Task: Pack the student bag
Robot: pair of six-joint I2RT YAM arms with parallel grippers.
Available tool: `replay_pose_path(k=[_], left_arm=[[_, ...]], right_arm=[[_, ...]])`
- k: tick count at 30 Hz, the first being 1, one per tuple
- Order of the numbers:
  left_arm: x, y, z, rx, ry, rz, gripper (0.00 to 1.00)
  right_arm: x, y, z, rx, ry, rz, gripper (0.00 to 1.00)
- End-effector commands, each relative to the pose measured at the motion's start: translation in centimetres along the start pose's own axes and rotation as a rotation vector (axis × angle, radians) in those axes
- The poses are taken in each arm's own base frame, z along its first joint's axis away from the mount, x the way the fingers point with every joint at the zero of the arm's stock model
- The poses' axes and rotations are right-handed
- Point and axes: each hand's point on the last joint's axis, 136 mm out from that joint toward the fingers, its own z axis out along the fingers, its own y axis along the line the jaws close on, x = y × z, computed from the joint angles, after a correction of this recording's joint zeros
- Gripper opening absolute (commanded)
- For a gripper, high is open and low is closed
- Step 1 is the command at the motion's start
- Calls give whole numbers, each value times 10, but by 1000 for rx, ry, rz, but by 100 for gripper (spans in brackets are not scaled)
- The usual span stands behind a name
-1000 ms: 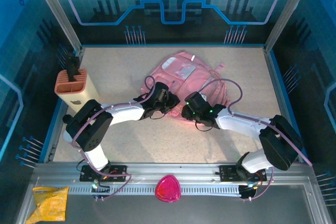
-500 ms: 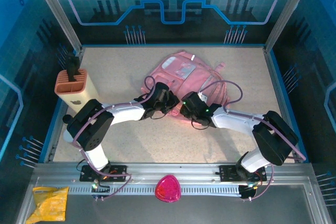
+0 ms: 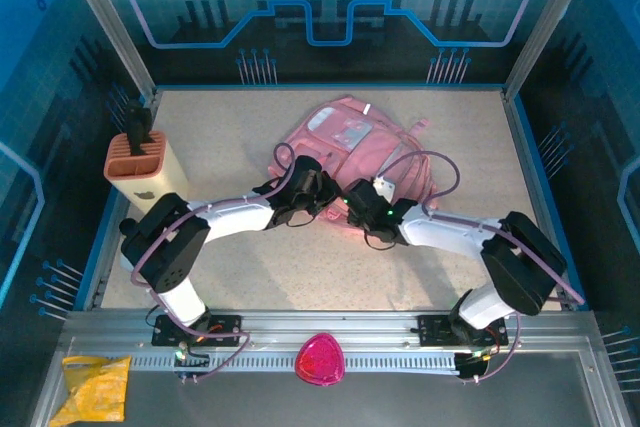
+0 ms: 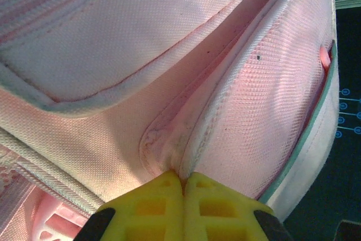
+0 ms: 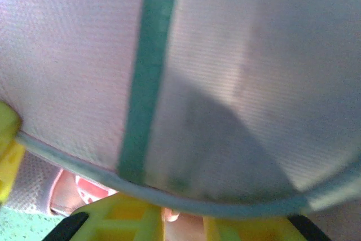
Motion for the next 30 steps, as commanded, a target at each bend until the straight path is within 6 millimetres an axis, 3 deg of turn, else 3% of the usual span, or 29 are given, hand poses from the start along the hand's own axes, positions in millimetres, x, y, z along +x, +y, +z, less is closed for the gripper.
replay_pose_path(k=[1,8,11,16,24,30], left_arm=[[-15,-4,-13,-16,-41,39,0],[-17,-3,-14,-14,-35,36,0],[-16,-4,-14,-9,-30,33,0],[-15,-5,-13,-8,-22,34,0],[-15,-5,-13,-10,-28,32,0],[-21,-2,-14,-38,-50,54,0]], right_arm=[[-10,-28,-12,86,-71,-96,23],[-12,-8,-14,47,-46,-153,28],[-7,6,-10,-2,-29,-149,35],[-7,4,-4,37,-30,-227,40],[-16,29,3,-18,-47,-459,28],[-20,14,0,71,-49,-493,10]])
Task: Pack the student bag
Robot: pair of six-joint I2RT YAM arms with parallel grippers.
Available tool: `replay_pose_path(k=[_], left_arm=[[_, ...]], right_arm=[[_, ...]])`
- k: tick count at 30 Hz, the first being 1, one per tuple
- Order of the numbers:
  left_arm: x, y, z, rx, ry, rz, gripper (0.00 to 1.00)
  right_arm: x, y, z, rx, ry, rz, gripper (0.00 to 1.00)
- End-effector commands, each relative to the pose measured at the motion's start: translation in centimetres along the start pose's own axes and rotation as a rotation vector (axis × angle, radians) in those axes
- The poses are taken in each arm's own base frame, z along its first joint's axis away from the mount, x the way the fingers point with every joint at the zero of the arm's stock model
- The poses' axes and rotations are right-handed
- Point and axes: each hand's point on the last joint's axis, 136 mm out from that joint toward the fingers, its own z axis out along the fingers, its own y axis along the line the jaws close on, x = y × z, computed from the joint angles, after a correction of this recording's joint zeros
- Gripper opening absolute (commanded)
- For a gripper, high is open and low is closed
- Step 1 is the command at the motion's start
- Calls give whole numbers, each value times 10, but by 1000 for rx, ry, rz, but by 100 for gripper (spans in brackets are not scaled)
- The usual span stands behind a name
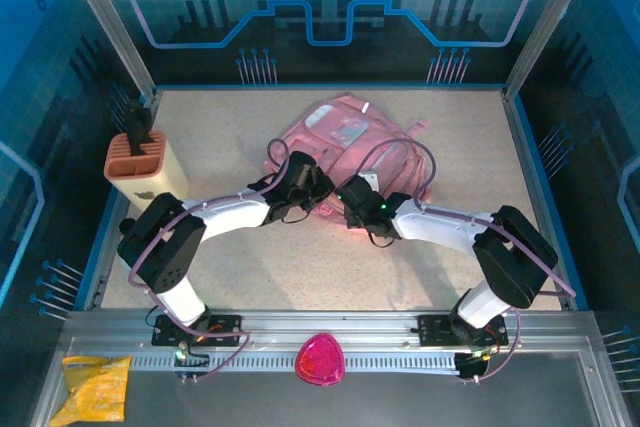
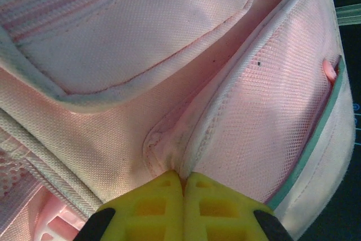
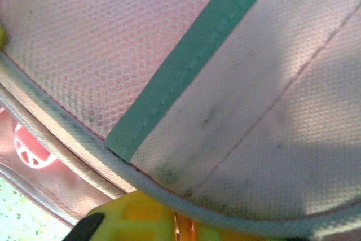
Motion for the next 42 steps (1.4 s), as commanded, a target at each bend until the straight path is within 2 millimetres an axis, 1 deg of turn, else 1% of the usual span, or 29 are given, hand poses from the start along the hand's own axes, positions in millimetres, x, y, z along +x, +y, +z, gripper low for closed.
replay_pose_path(k=[1,3,5,6,7,11,16,18,20,23,25,28,30,33,34,35,36,38,39,40,42], left_arm=[[-7,-9,-11,-10,-22,51,0],[-12,-3,-11,-39,-32,56,0],[-17,0,-12,-44,-36,66,0],[-19,3,-12,-54,-41,68,0],[-23,4,-13,-58,-51,78,0],[-36,8,-16,-100,-77,121,0],[-56,11,-23,-139,-112,163,0],[-62,11,-24,-145,-115,178,0],[-66,10,-24,-144,-109,189,0],[-73,9,-24,-141,-115,191,0],[-79,7,-22,-138,-116,195,0],[-86,-4,-16,-102,-102,220,0],[-94,-17,-9,-54,-97,244,0],[-107,-30,1,1,-65,263,0],[-111,-29,4,-2,-53,256,4],[-115,-29,4,1,-36,245,8],[-116,-31,0,16,-25,242,16],[-111,-28,-11,27,-34,238,36],[-106,-24,-19,34,-33,216,43],[-99,-20,-24,42,-25,188,47],[-81,-11,-34,65,0,124,54]], right_arm=[[-14,-7,-7,50,-54,-31,8],[-9,-14,-9,53,-42,-27,6],[-3,-24,-12,78,-33,-23,3],[-1,-30,-14,88,-31,-19,2],[6,-39,-15,107,-20,-21,1],[11,-62,-19,126,1,24,0],[6,-86,-23,142,1,44,0],[3,-93,-24,152,2,48,0],[2,-95,-25,148,4,47,0],[5,-88,-27,113,11,7,0],[10,-79,-27,87,19,-29,0],[20,-47,-28,-18,33,-76,0],[23,-21,-29,-92,45,-78,0],[12,23,-32,-202,24,-51,0],[10,34,-31,-215,19,-52,0],[3,43,-32,-208,10,-40,0],[0,47,-30,-197,11,-29,0],[-3,54,-27,-198,12,-19,0],[-2,56,-25,-202,11,-15,0],[-1,56,-23,-203,12,-11,0],[2,55,-21,-201,16,-11,0]])
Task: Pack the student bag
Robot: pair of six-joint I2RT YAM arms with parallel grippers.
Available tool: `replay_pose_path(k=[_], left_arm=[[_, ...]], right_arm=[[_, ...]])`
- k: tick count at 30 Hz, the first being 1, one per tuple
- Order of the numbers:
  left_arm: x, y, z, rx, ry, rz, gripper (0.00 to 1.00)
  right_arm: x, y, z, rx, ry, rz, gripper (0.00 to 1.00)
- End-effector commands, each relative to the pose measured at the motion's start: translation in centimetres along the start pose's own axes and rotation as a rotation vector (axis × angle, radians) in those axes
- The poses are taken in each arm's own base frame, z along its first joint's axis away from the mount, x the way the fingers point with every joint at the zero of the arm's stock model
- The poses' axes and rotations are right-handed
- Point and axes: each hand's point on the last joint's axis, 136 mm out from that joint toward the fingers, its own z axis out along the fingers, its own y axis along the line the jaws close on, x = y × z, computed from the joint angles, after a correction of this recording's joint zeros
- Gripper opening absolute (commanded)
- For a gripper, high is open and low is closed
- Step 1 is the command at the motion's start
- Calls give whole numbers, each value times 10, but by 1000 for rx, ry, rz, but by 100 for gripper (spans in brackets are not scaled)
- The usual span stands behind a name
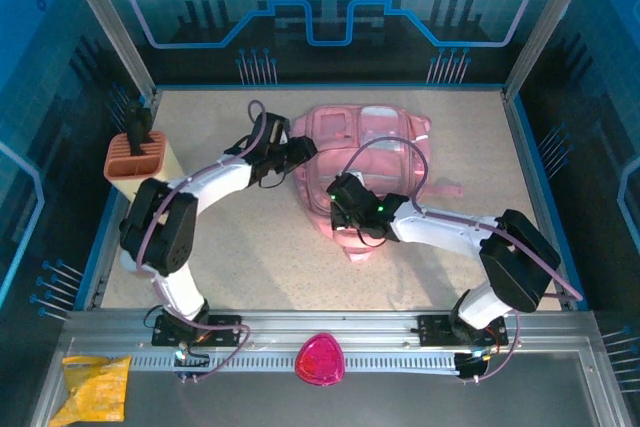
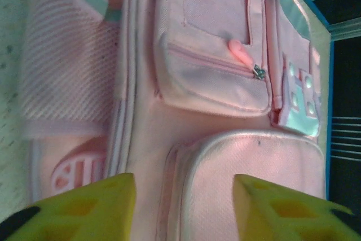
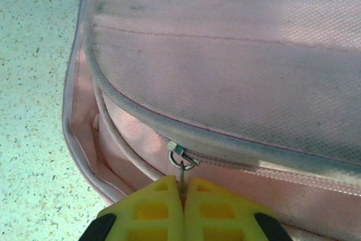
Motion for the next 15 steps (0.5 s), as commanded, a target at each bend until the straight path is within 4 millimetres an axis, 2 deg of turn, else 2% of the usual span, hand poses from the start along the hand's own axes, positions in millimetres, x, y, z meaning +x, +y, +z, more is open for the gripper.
replay_pose_path(k=[1,5,7,12,13,15], left_arm=[[25,-11,-24,82,27,-78,55],[70,-8,-26,91,71,-172,57],[83,-11,-23,95,78,-195,56],[92,-14,-9,76,79,-213,45],[91,-13,-6,71,75,-216,41],[87,-12,-3,63,54,-215,25]], right_arm=[[6,6,1,-12,21,24,0],[9,7,4,-22,26,31,0],[10,7,6,-20,31,30,0],[10,6,5,-20,26,35,0],[9,7,4,-24,22,34,0],[10,3,1,-13,21,27,0]])
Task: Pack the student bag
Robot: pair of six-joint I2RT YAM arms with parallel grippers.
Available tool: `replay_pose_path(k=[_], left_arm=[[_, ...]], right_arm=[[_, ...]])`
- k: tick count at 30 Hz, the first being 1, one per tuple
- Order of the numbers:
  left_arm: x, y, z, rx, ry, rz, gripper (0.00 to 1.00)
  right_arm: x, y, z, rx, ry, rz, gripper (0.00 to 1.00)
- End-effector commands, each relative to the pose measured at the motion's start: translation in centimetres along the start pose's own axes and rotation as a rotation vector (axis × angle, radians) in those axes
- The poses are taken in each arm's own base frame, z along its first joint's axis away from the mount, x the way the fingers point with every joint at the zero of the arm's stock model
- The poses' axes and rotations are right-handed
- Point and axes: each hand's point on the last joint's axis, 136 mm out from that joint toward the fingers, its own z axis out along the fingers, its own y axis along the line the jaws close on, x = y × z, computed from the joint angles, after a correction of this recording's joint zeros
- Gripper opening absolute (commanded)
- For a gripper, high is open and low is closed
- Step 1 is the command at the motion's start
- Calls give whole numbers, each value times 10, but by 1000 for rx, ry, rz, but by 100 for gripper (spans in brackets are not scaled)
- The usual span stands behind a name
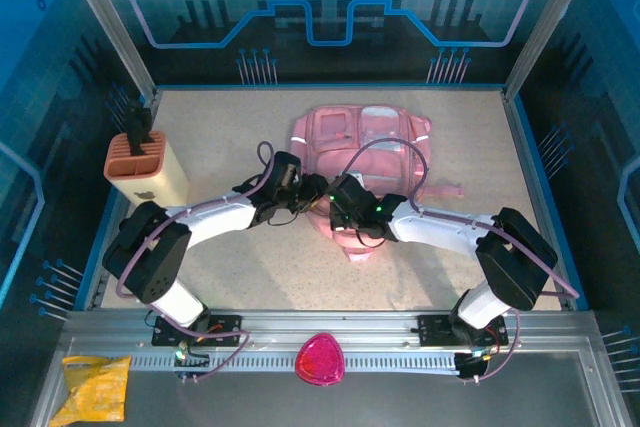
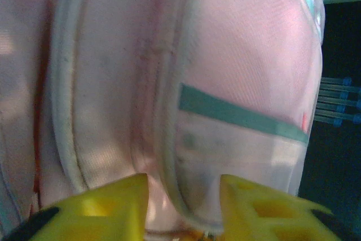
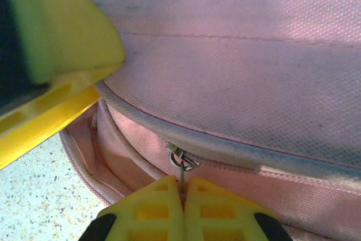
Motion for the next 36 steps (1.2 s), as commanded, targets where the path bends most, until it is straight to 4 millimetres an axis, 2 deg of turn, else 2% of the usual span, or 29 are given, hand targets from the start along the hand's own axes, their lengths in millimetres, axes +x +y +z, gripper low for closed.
replay_pose_path(k=[1,4,5,7,12,14,16,17,20,21,24,27,31,33,36], left_arm=[[-18,-10,5,11,-76,-20,19],[-29,-4,0,-48,-120,25,2],[-34,-2,-4,-67,-135,39,0],[-46,3,-10,-94,-150,63,0],[-87,20,-29,-177,-176,140,0],[-103,30,-32,-236,-176,156,0],[-119,33,-33,-241,-181,171,0],[-126,35,-34,-238,-187,162,0],[-135,21,-36,-158,-170,152,0],[-134,15,-38,-141,-167,154,10],[-119,6,-45,-79,-140,114,39],[-92,10,-51,-28,-134,11,54],[-50,10,-45,11,-107,-95,63],[-31,3,-37,61,-88,-128,66],[-21,-10,-29,85,-84,-151,66]], right_arm=[[7,-1,-5,-1,8,-8,0],[11,-12,-11,19,7,-22,0],[10,-18,-14,32,6,-16,0],[19,-36,-16,66,26,-15,0],[25,-81,-27,142,54,21,0],[23,-88,-31,151,50,18,0],[16,-82,-34,126,38,-1,0],[13,-72,-33,94,39,-14,0],[3,-37,-32,17,24,-59,0],[-6,-21,-33,-13,10,-65,0],[-11,-3,-26,-56,23,-28,0],[-10,1,-22,-73,20,-17,0],[-5,-2,-18,-58,37,-26,0],[-3,-3,-18,-56,42,-29,0],[-1,-3,-16,-61,38,-32,0]])
